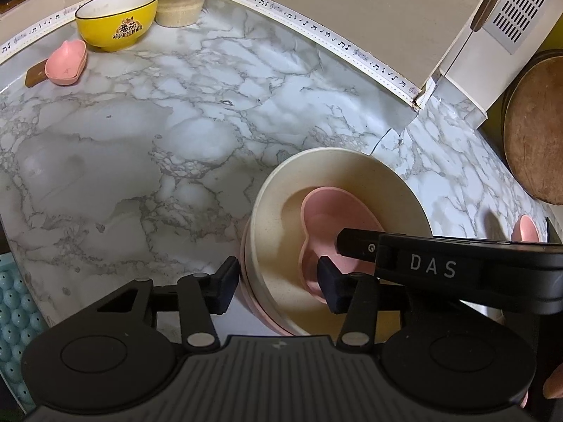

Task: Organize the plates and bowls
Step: 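Carry the cream bowl with both grippers over the bear plate stack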

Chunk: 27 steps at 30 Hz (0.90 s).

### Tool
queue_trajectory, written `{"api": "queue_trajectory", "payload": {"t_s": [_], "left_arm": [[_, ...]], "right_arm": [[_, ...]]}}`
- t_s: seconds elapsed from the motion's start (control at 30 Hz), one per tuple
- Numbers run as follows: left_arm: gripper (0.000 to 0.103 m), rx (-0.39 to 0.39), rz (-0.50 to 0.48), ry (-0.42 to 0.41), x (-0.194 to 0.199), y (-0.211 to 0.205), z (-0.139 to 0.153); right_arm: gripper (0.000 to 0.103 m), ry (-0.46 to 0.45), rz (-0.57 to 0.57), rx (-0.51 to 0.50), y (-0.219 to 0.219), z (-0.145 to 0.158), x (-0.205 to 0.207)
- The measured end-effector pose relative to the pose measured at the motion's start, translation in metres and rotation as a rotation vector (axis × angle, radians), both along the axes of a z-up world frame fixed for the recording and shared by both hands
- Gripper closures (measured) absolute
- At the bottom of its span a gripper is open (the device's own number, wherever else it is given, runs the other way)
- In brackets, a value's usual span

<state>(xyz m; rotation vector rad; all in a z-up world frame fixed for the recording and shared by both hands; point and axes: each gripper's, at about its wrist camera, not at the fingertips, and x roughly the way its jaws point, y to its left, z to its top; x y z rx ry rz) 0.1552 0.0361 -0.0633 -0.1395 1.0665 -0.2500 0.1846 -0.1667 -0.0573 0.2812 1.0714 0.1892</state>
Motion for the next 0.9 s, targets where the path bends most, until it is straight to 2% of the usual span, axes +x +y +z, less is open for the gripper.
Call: {"api": "queue_trajectory", "payload": {"t_s": [0.6, 0.9], "left_arm": [[0.059, 0.014, -0.064, -0.009, -0.01, -0.014, 0.02], [0.059, 0.012, -0.139, -0.007, -0.017, -0.041, 0.041]], "right_arm": [[0.071, -0.035, -0.093, -0.023, -0.013, 0.021, -0.024], [0.071, -0.033, -0.16, -0.039, -0.039, 0.039, -0.042]]}}
